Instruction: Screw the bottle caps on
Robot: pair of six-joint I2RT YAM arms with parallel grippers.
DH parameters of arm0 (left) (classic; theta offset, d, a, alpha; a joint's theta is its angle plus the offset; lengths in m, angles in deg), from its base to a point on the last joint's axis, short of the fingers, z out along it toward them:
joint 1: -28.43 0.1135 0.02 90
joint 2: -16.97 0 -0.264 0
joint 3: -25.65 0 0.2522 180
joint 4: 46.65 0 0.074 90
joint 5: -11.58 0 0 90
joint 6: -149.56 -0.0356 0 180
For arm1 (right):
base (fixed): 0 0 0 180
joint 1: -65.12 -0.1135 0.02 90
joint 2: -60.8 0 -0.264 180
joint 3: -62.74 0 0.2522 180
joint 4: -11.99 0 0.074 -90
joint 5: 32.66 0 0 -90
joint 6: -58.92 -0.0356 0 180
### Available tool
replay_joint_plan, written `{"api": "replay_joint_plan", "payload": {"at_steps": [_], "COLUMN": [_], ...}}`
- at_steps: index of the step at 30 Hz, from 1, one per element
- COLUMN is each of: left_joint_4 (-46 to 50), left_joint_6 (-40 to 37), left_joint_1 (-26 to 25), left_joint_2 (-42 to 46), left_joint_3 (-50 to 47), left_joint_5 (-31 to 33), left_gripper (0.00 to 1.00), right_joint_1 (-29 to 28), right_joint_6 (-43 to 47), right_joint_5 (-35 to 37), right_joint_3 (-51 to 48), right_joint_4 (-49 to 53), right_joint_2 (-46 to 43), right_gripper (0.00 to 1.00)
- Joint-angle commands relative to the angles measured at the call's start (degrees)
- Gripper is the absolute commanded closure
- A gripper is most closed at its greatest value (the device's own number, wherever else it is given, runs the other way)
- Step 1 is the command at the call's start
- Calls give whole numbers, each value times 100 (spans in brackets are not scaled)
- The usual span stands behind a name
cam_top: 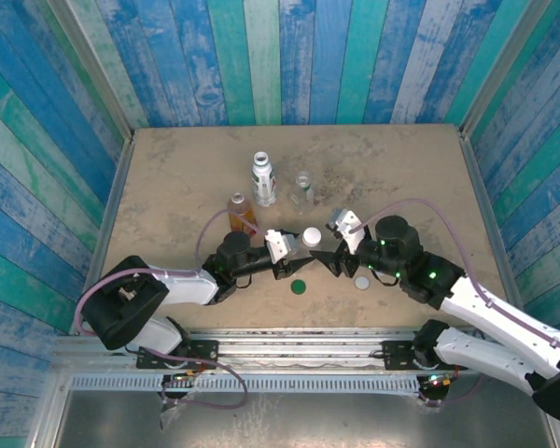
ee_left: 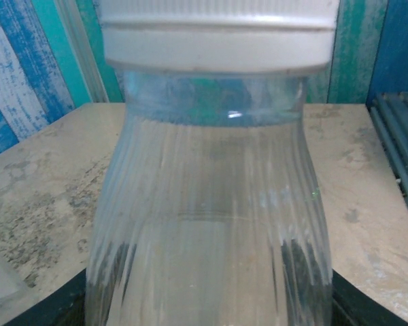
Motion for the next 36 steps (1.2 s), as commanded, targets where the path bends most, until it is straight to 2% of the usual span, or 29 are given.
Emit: {"api": "replay_joint_plan", "payload": {"at_steps": [1, 6, 13, 16, 19, 21, 23, 24, 27, 31, 36], "left_joint_4": [-76, 170, 196, 172, 130, 35, -44, -100, -224, 15, 559], "left_joint_6": [59, -110, -95, -90, 19, 110, 213, 288, 560, 724, 782], "left_joint_1": [-3, -3, -1, -3, -3, -4, -3, -2, -3, -3, -3], "left_joint_2": [303, 285, 327, 309, 296, 367, 461, 544, 800, 1282, 1751], "left_joint_3": [82, 173, 164, 174, 182, 123, 28, -38, -254, -420, -447], "left_joint_5": [-218, -130, -112, -105, -13, 130, 353, 529, 966, 1294, 1631], "left_gripper": [42, 42, 42, 39, 29, 10, 1, 5, 6, 6, 6], "right_joint_1": [33, 35, 34, 38, 34, 35, 59, 109, 429, 1091, 1841], "right_joint_6": [-434, -371, -113, -101, -126, -173, -202, -218, -333, -592, -519], "right_joint_5": [-210, -494, -538, -515, -343, -30, 394, 597, 1036, 1135, 1156], "right_joint_3": [-12, -24, 41, 69, 106, 157, 229, 290, 418, 709, 1473], "right_joint_4": [-801, -1093, -880, -856, -856, -808, -686, -599, -525, -663, -753], "right_joint_2": [122, 446, 571, 564, 545, 519, 500, 501, 572, 889, 1823], "right_gripper": [27, 40, 55, 66, 67, 67, 67, 67, 67, 67, 68]}}
